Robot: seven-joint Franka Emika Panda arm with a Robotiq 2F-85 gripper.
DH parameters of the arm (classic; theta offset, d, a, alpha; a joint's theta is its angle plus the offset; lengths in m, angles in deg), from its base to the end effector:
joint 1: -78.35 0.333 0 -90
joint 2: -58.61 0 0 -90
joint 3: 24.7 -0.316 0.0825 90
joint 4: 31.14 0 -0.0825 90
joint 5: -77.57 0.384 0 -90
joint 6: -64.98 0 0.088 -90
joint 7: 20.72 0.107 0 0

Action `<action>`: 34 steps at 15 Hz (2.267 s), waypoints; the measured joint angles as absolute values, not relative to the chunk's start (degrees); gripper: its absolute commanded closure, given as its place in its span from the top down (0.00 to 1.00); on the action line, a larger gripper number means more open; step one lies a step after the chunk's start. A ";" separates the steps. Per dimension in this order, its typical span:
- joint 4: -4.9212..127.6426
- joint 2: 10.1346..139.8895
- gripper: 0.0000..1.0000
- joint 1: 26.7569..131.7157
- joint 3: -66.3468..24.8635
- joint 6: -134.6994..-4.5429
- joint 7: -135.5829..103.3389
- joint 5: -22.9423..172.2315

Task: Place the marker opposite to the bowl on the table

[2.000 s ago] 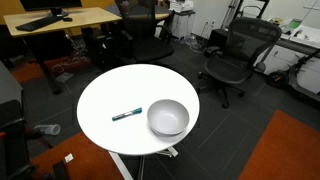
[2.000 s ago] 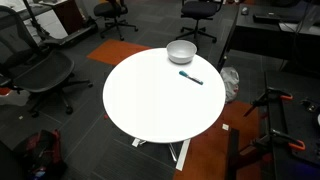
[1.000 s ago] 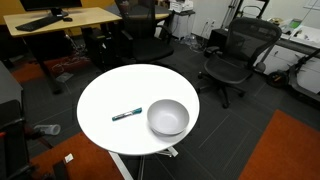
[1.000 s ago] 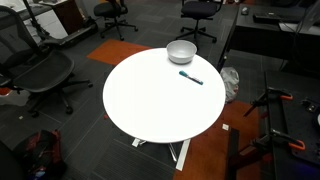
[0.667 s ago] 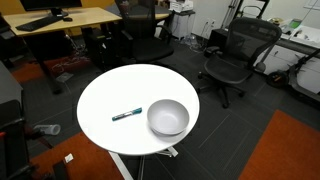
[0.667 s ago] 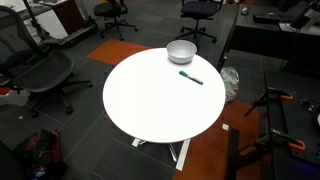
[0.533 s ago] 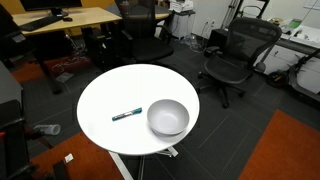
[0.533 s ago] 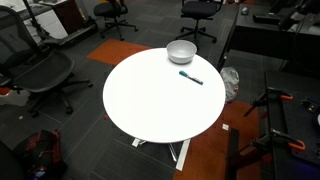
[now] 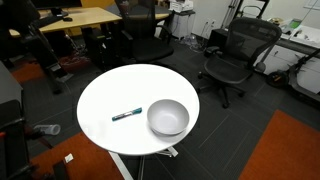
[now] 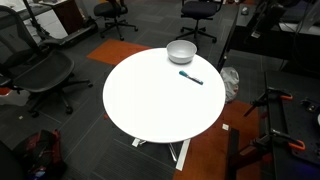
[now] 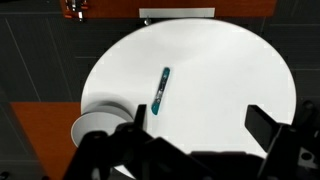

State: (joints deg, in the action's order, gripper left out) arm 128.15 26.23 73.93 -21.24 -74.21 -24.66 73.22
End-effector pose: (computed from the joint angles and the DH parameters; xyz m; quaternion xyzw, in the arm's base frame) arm 0.3625 -0.0489 0.3932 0.9942 -0.0053 0.1052 0.0221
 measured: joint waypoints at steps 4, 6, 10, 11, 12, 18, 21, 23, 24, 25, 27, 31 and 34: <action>127.58 33.96 1.00 73.50 -20.28 -80.21 -24.65 73.67; 126.91 37.66 1.00 73.50 -19.89 -82.55 -24.65 74.24; 124.52 44.71 1.00 73.73 -19.59 -85.65 -24.69 76.63; 123.80 46.51 1.00 73.87 -19.59 -86.47 -24.70 77.56; 123.06 48.27 1.00 74.04 -19.59 -87.46 -24.75 78.63; 117.12 59.10 1.00 74.35 -19.59 -92.23 -24.81 83.49; 112.97 64.48 1.00 74.10 -19.60 -92.38 -24.81 84.59; 110.20 67.76 1.00 73.61 -19.60 -92.38 -24.82 84.98; 108.77 69.41 1.00 73.29 -19.60 -92.38 -24.82 85.04; 107.40 71.00 1.00 72.90 -19.61 -92.37 -24.82 85.04; 104.77 74.12 1.00 72.10 -19.62 -92.37 -24.82 85.04; 100.28 79.69 1.00 70.71 -19.65 -92.37 -24.82 85.04; 97.76 82.73 1.00 70.29 -19.71 -92.37 -24.82 85.04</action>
State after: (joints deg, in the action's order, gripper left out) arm 97.76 82.73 70.29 -19.71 -92.37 -24.82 85.04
